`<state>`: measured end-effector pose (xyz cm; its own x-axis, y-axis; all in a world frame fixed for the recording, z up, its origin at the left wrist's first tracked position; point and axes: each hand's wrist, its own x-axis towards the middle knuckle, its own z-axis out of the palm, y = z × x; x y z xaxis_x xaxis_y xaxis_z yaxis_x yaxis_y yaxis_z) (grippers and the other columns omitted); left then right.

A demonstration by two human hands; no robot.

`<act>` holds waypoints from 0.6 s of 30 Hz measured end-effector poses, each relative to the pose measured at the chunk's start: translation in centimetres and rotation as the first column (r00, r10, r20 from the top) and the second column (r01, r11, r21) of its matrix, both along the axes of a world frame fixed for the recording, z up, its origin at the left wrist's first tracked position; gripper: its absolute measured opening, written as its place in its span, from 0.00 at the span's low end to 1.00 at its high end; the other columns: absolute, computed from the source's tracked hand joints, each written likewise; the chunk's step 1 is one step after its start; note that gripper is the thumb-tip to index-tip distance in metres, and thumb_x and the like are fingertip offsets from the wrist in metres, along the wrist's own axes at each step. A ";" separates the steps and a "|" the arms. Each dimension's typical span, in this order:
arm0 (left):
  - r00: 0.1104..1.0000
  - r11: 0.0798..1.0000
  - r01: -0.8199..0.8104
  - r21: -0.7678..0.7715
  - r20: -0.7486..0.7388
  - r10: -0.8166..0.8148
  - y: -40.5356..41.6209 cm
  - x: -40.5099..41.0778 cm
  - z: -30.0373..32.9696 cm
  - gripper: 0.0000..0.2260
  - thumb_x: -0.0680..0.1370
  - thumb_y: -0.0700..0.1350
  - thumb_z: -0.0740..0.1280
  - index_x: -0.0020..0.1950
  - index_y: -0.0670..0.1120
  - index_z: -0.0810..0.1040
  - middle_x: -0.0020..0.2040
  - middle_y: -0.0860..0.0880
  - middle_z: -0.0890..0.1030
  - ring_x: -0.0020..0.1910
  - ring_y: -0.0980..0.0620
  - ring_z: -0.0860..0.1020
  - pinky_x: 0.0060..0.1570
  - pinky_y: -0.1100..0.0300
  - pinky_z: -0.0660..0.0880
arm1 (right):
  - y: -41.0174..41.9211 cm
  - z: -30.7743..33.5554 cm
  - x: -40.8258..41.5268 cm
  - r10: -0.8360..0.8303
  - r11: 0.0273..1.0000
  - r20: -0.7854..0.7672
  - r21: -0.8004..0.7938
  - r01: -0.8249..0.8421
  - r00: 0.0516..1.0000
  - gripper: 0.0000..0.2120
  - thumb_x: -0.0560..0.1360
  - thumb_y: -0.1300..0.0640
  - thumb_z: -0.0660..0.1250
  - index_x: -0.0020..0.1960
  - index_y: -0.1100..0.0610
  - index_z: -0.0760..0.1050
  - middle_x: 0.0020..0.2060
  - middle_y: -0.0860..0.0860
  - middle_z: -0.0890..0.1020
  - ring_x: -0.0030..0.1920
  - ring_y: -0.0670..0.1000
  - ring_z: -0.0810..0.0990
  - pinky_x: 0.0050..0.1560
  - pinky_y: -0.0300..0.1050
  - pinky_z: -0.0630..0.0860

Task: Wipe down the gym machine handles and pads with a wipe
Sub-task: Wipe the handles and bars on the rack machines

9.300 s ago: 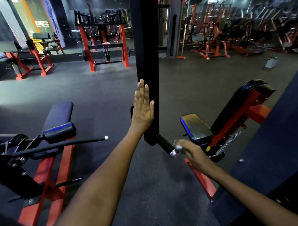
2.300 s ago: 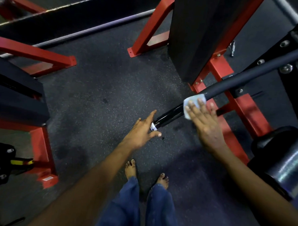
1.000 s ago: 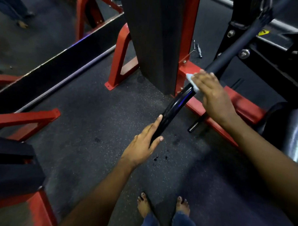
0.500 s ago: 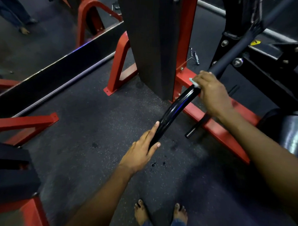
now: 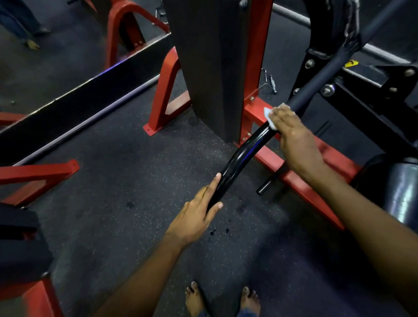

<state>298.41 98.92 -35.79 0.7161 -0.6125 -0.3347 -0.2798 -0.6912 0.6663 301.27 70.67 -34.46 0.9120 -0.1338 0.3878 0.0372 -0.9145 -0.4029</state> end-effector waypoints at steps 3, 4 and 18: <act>1.000 1.000 -0.006 -0.001 0.008 0.006 0.2 0.4 0.1 0.28 0.82 0.56 0.55 0.70 0.73 0.37 0.77 0.56 0.59 0.72 0.49 0.66 0.71 0.43 0.62 | 4.0 -0.8 -2.7 0.202 0.972 -0.018 -0.116 -0.202 0.979 0.24 0.74 0.70 0.50 0.68 0.66 0.69 0.67 0.62 0.72 0.70 0.58 0.67 0.74 0.47 0.57; 1.000 1.000 -0.005 -0.002 0.011 0.005 0.3 0.7 0.2 0.28 0.82 0.56 0.55 0.69 0.73 0.37 0.77 0.56 0.59 0.72 0.49 0.66 0.71 0.45 0.62 | 5.0 -1.2 -3.8 0.316 0.932 -0.028 -0.176 -0.316 0.948 0.23 0.75 0.69 0.49 0.68 0.66 0.68 0.67 0.62 0.70 0.70 0.57 0.66 0.75 0.44 0.53; 0.998 0.996 -0.015 -0.090 0.067 0.021 -1.0 1.5 1.1 0.28 0.80 0.62 0.56 0.72 0.74 0.40 0.78 0.60 0.55 0.74 0.55 0.62 0.72 0.47 0.63 | 0.1 -0.6 -0.6 0.113 0.991 -0.027 -0.065 -0.114 0.993 0.23 0.74 0.69 0.53 0.69 0.65 0.69 0.68 0.61 0.71 0.70 0.58 0.68 0.74 0.47 0.57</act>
